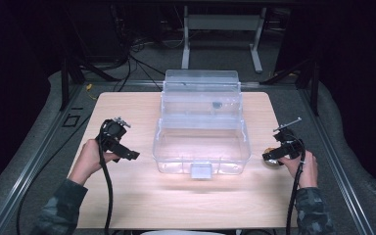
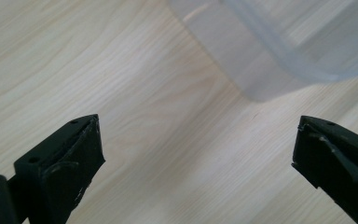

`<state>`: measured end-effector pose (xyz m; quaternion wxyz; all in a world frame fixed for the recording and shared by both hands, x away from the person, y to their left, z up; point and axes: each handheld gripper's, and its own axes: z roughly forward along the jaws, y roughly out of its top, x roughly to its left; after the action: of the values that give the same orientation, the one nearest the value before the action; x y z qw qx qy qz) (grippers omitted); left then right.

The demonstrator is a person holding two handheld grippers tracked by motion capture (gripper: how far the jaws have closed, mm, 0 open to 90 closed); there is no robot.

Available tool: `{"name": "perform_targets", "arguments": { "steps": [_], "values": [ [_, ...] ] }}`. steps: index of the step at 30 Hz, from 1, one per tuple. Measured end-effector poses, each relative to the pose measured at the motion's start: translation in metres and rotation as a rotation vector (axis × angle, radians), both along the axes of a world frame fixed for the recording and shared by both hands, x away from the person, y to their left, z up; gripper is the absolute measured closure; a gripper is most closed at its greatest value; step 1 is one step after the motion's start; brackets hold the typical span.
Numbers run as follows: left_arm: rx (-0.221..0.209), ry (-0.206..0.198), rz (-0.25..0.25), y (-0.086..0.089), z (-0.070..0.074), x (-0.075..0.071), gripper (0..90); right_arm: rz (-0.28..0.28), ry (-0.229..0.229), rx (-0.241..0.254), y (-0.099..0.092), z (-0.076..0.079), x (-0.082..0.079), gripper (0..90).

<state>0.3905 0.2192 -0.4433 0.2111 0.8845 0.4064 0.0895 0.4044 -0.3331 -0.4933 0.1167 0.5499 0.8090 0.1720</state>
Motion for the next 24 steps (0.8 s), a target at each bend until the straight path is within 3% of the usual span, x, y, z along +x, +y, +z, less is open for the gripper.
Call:
{"name": "perform_targets", "arguments": {
  "steps": [2, 6, 7, 15, 18, 20, 24],
  "values": [
    [0.027, 0.013, 0.004, 0.008, -0.009, -0.007, 0.2, 0.004, 0.029, -0.013, 0.001, -0.005, 0.007, 2.1],
    [0.037, 0.025, 0.017, 0.017, -0.020, -0.013, 0.2, -0.008, 0.061, -0.039, 0.001, -0.011, 0.014, 0.8],
    [0.036, 0.039, 0.022, 0.023, -0.026, -0.015, 0.2, 0.001, 0.087, -0.017, -0.001, -0.013, 0.018, 1.1],
    [-0.023, 0.043, 0.047, 0.036, -0.039, -0.026, 0.2, -0.012, 0.133, -0.043, -0.002, -0.025, 0.027, 2.4],
    [-0.019, 0.054, 0.048, 0.039, -0.046, -0.030, 0.2, -0.009, 0.152, -0.047, -0.003, -0.029, 0.030, 4.2],
    [-0.010, 0.064, 0.049, 0.042, -0.050, -0.032, 0.2, 0.001, 0.191, -0.040, -0.003, -0.031, 0.035, 6.4],
    [-0.009, 0.072, 0.064, 0.048, -0.054, -0.035, 0.1, 0.002, 0.203, -0.057, -0.002, -0.031, 0.038, 10.1]
  ]
}}
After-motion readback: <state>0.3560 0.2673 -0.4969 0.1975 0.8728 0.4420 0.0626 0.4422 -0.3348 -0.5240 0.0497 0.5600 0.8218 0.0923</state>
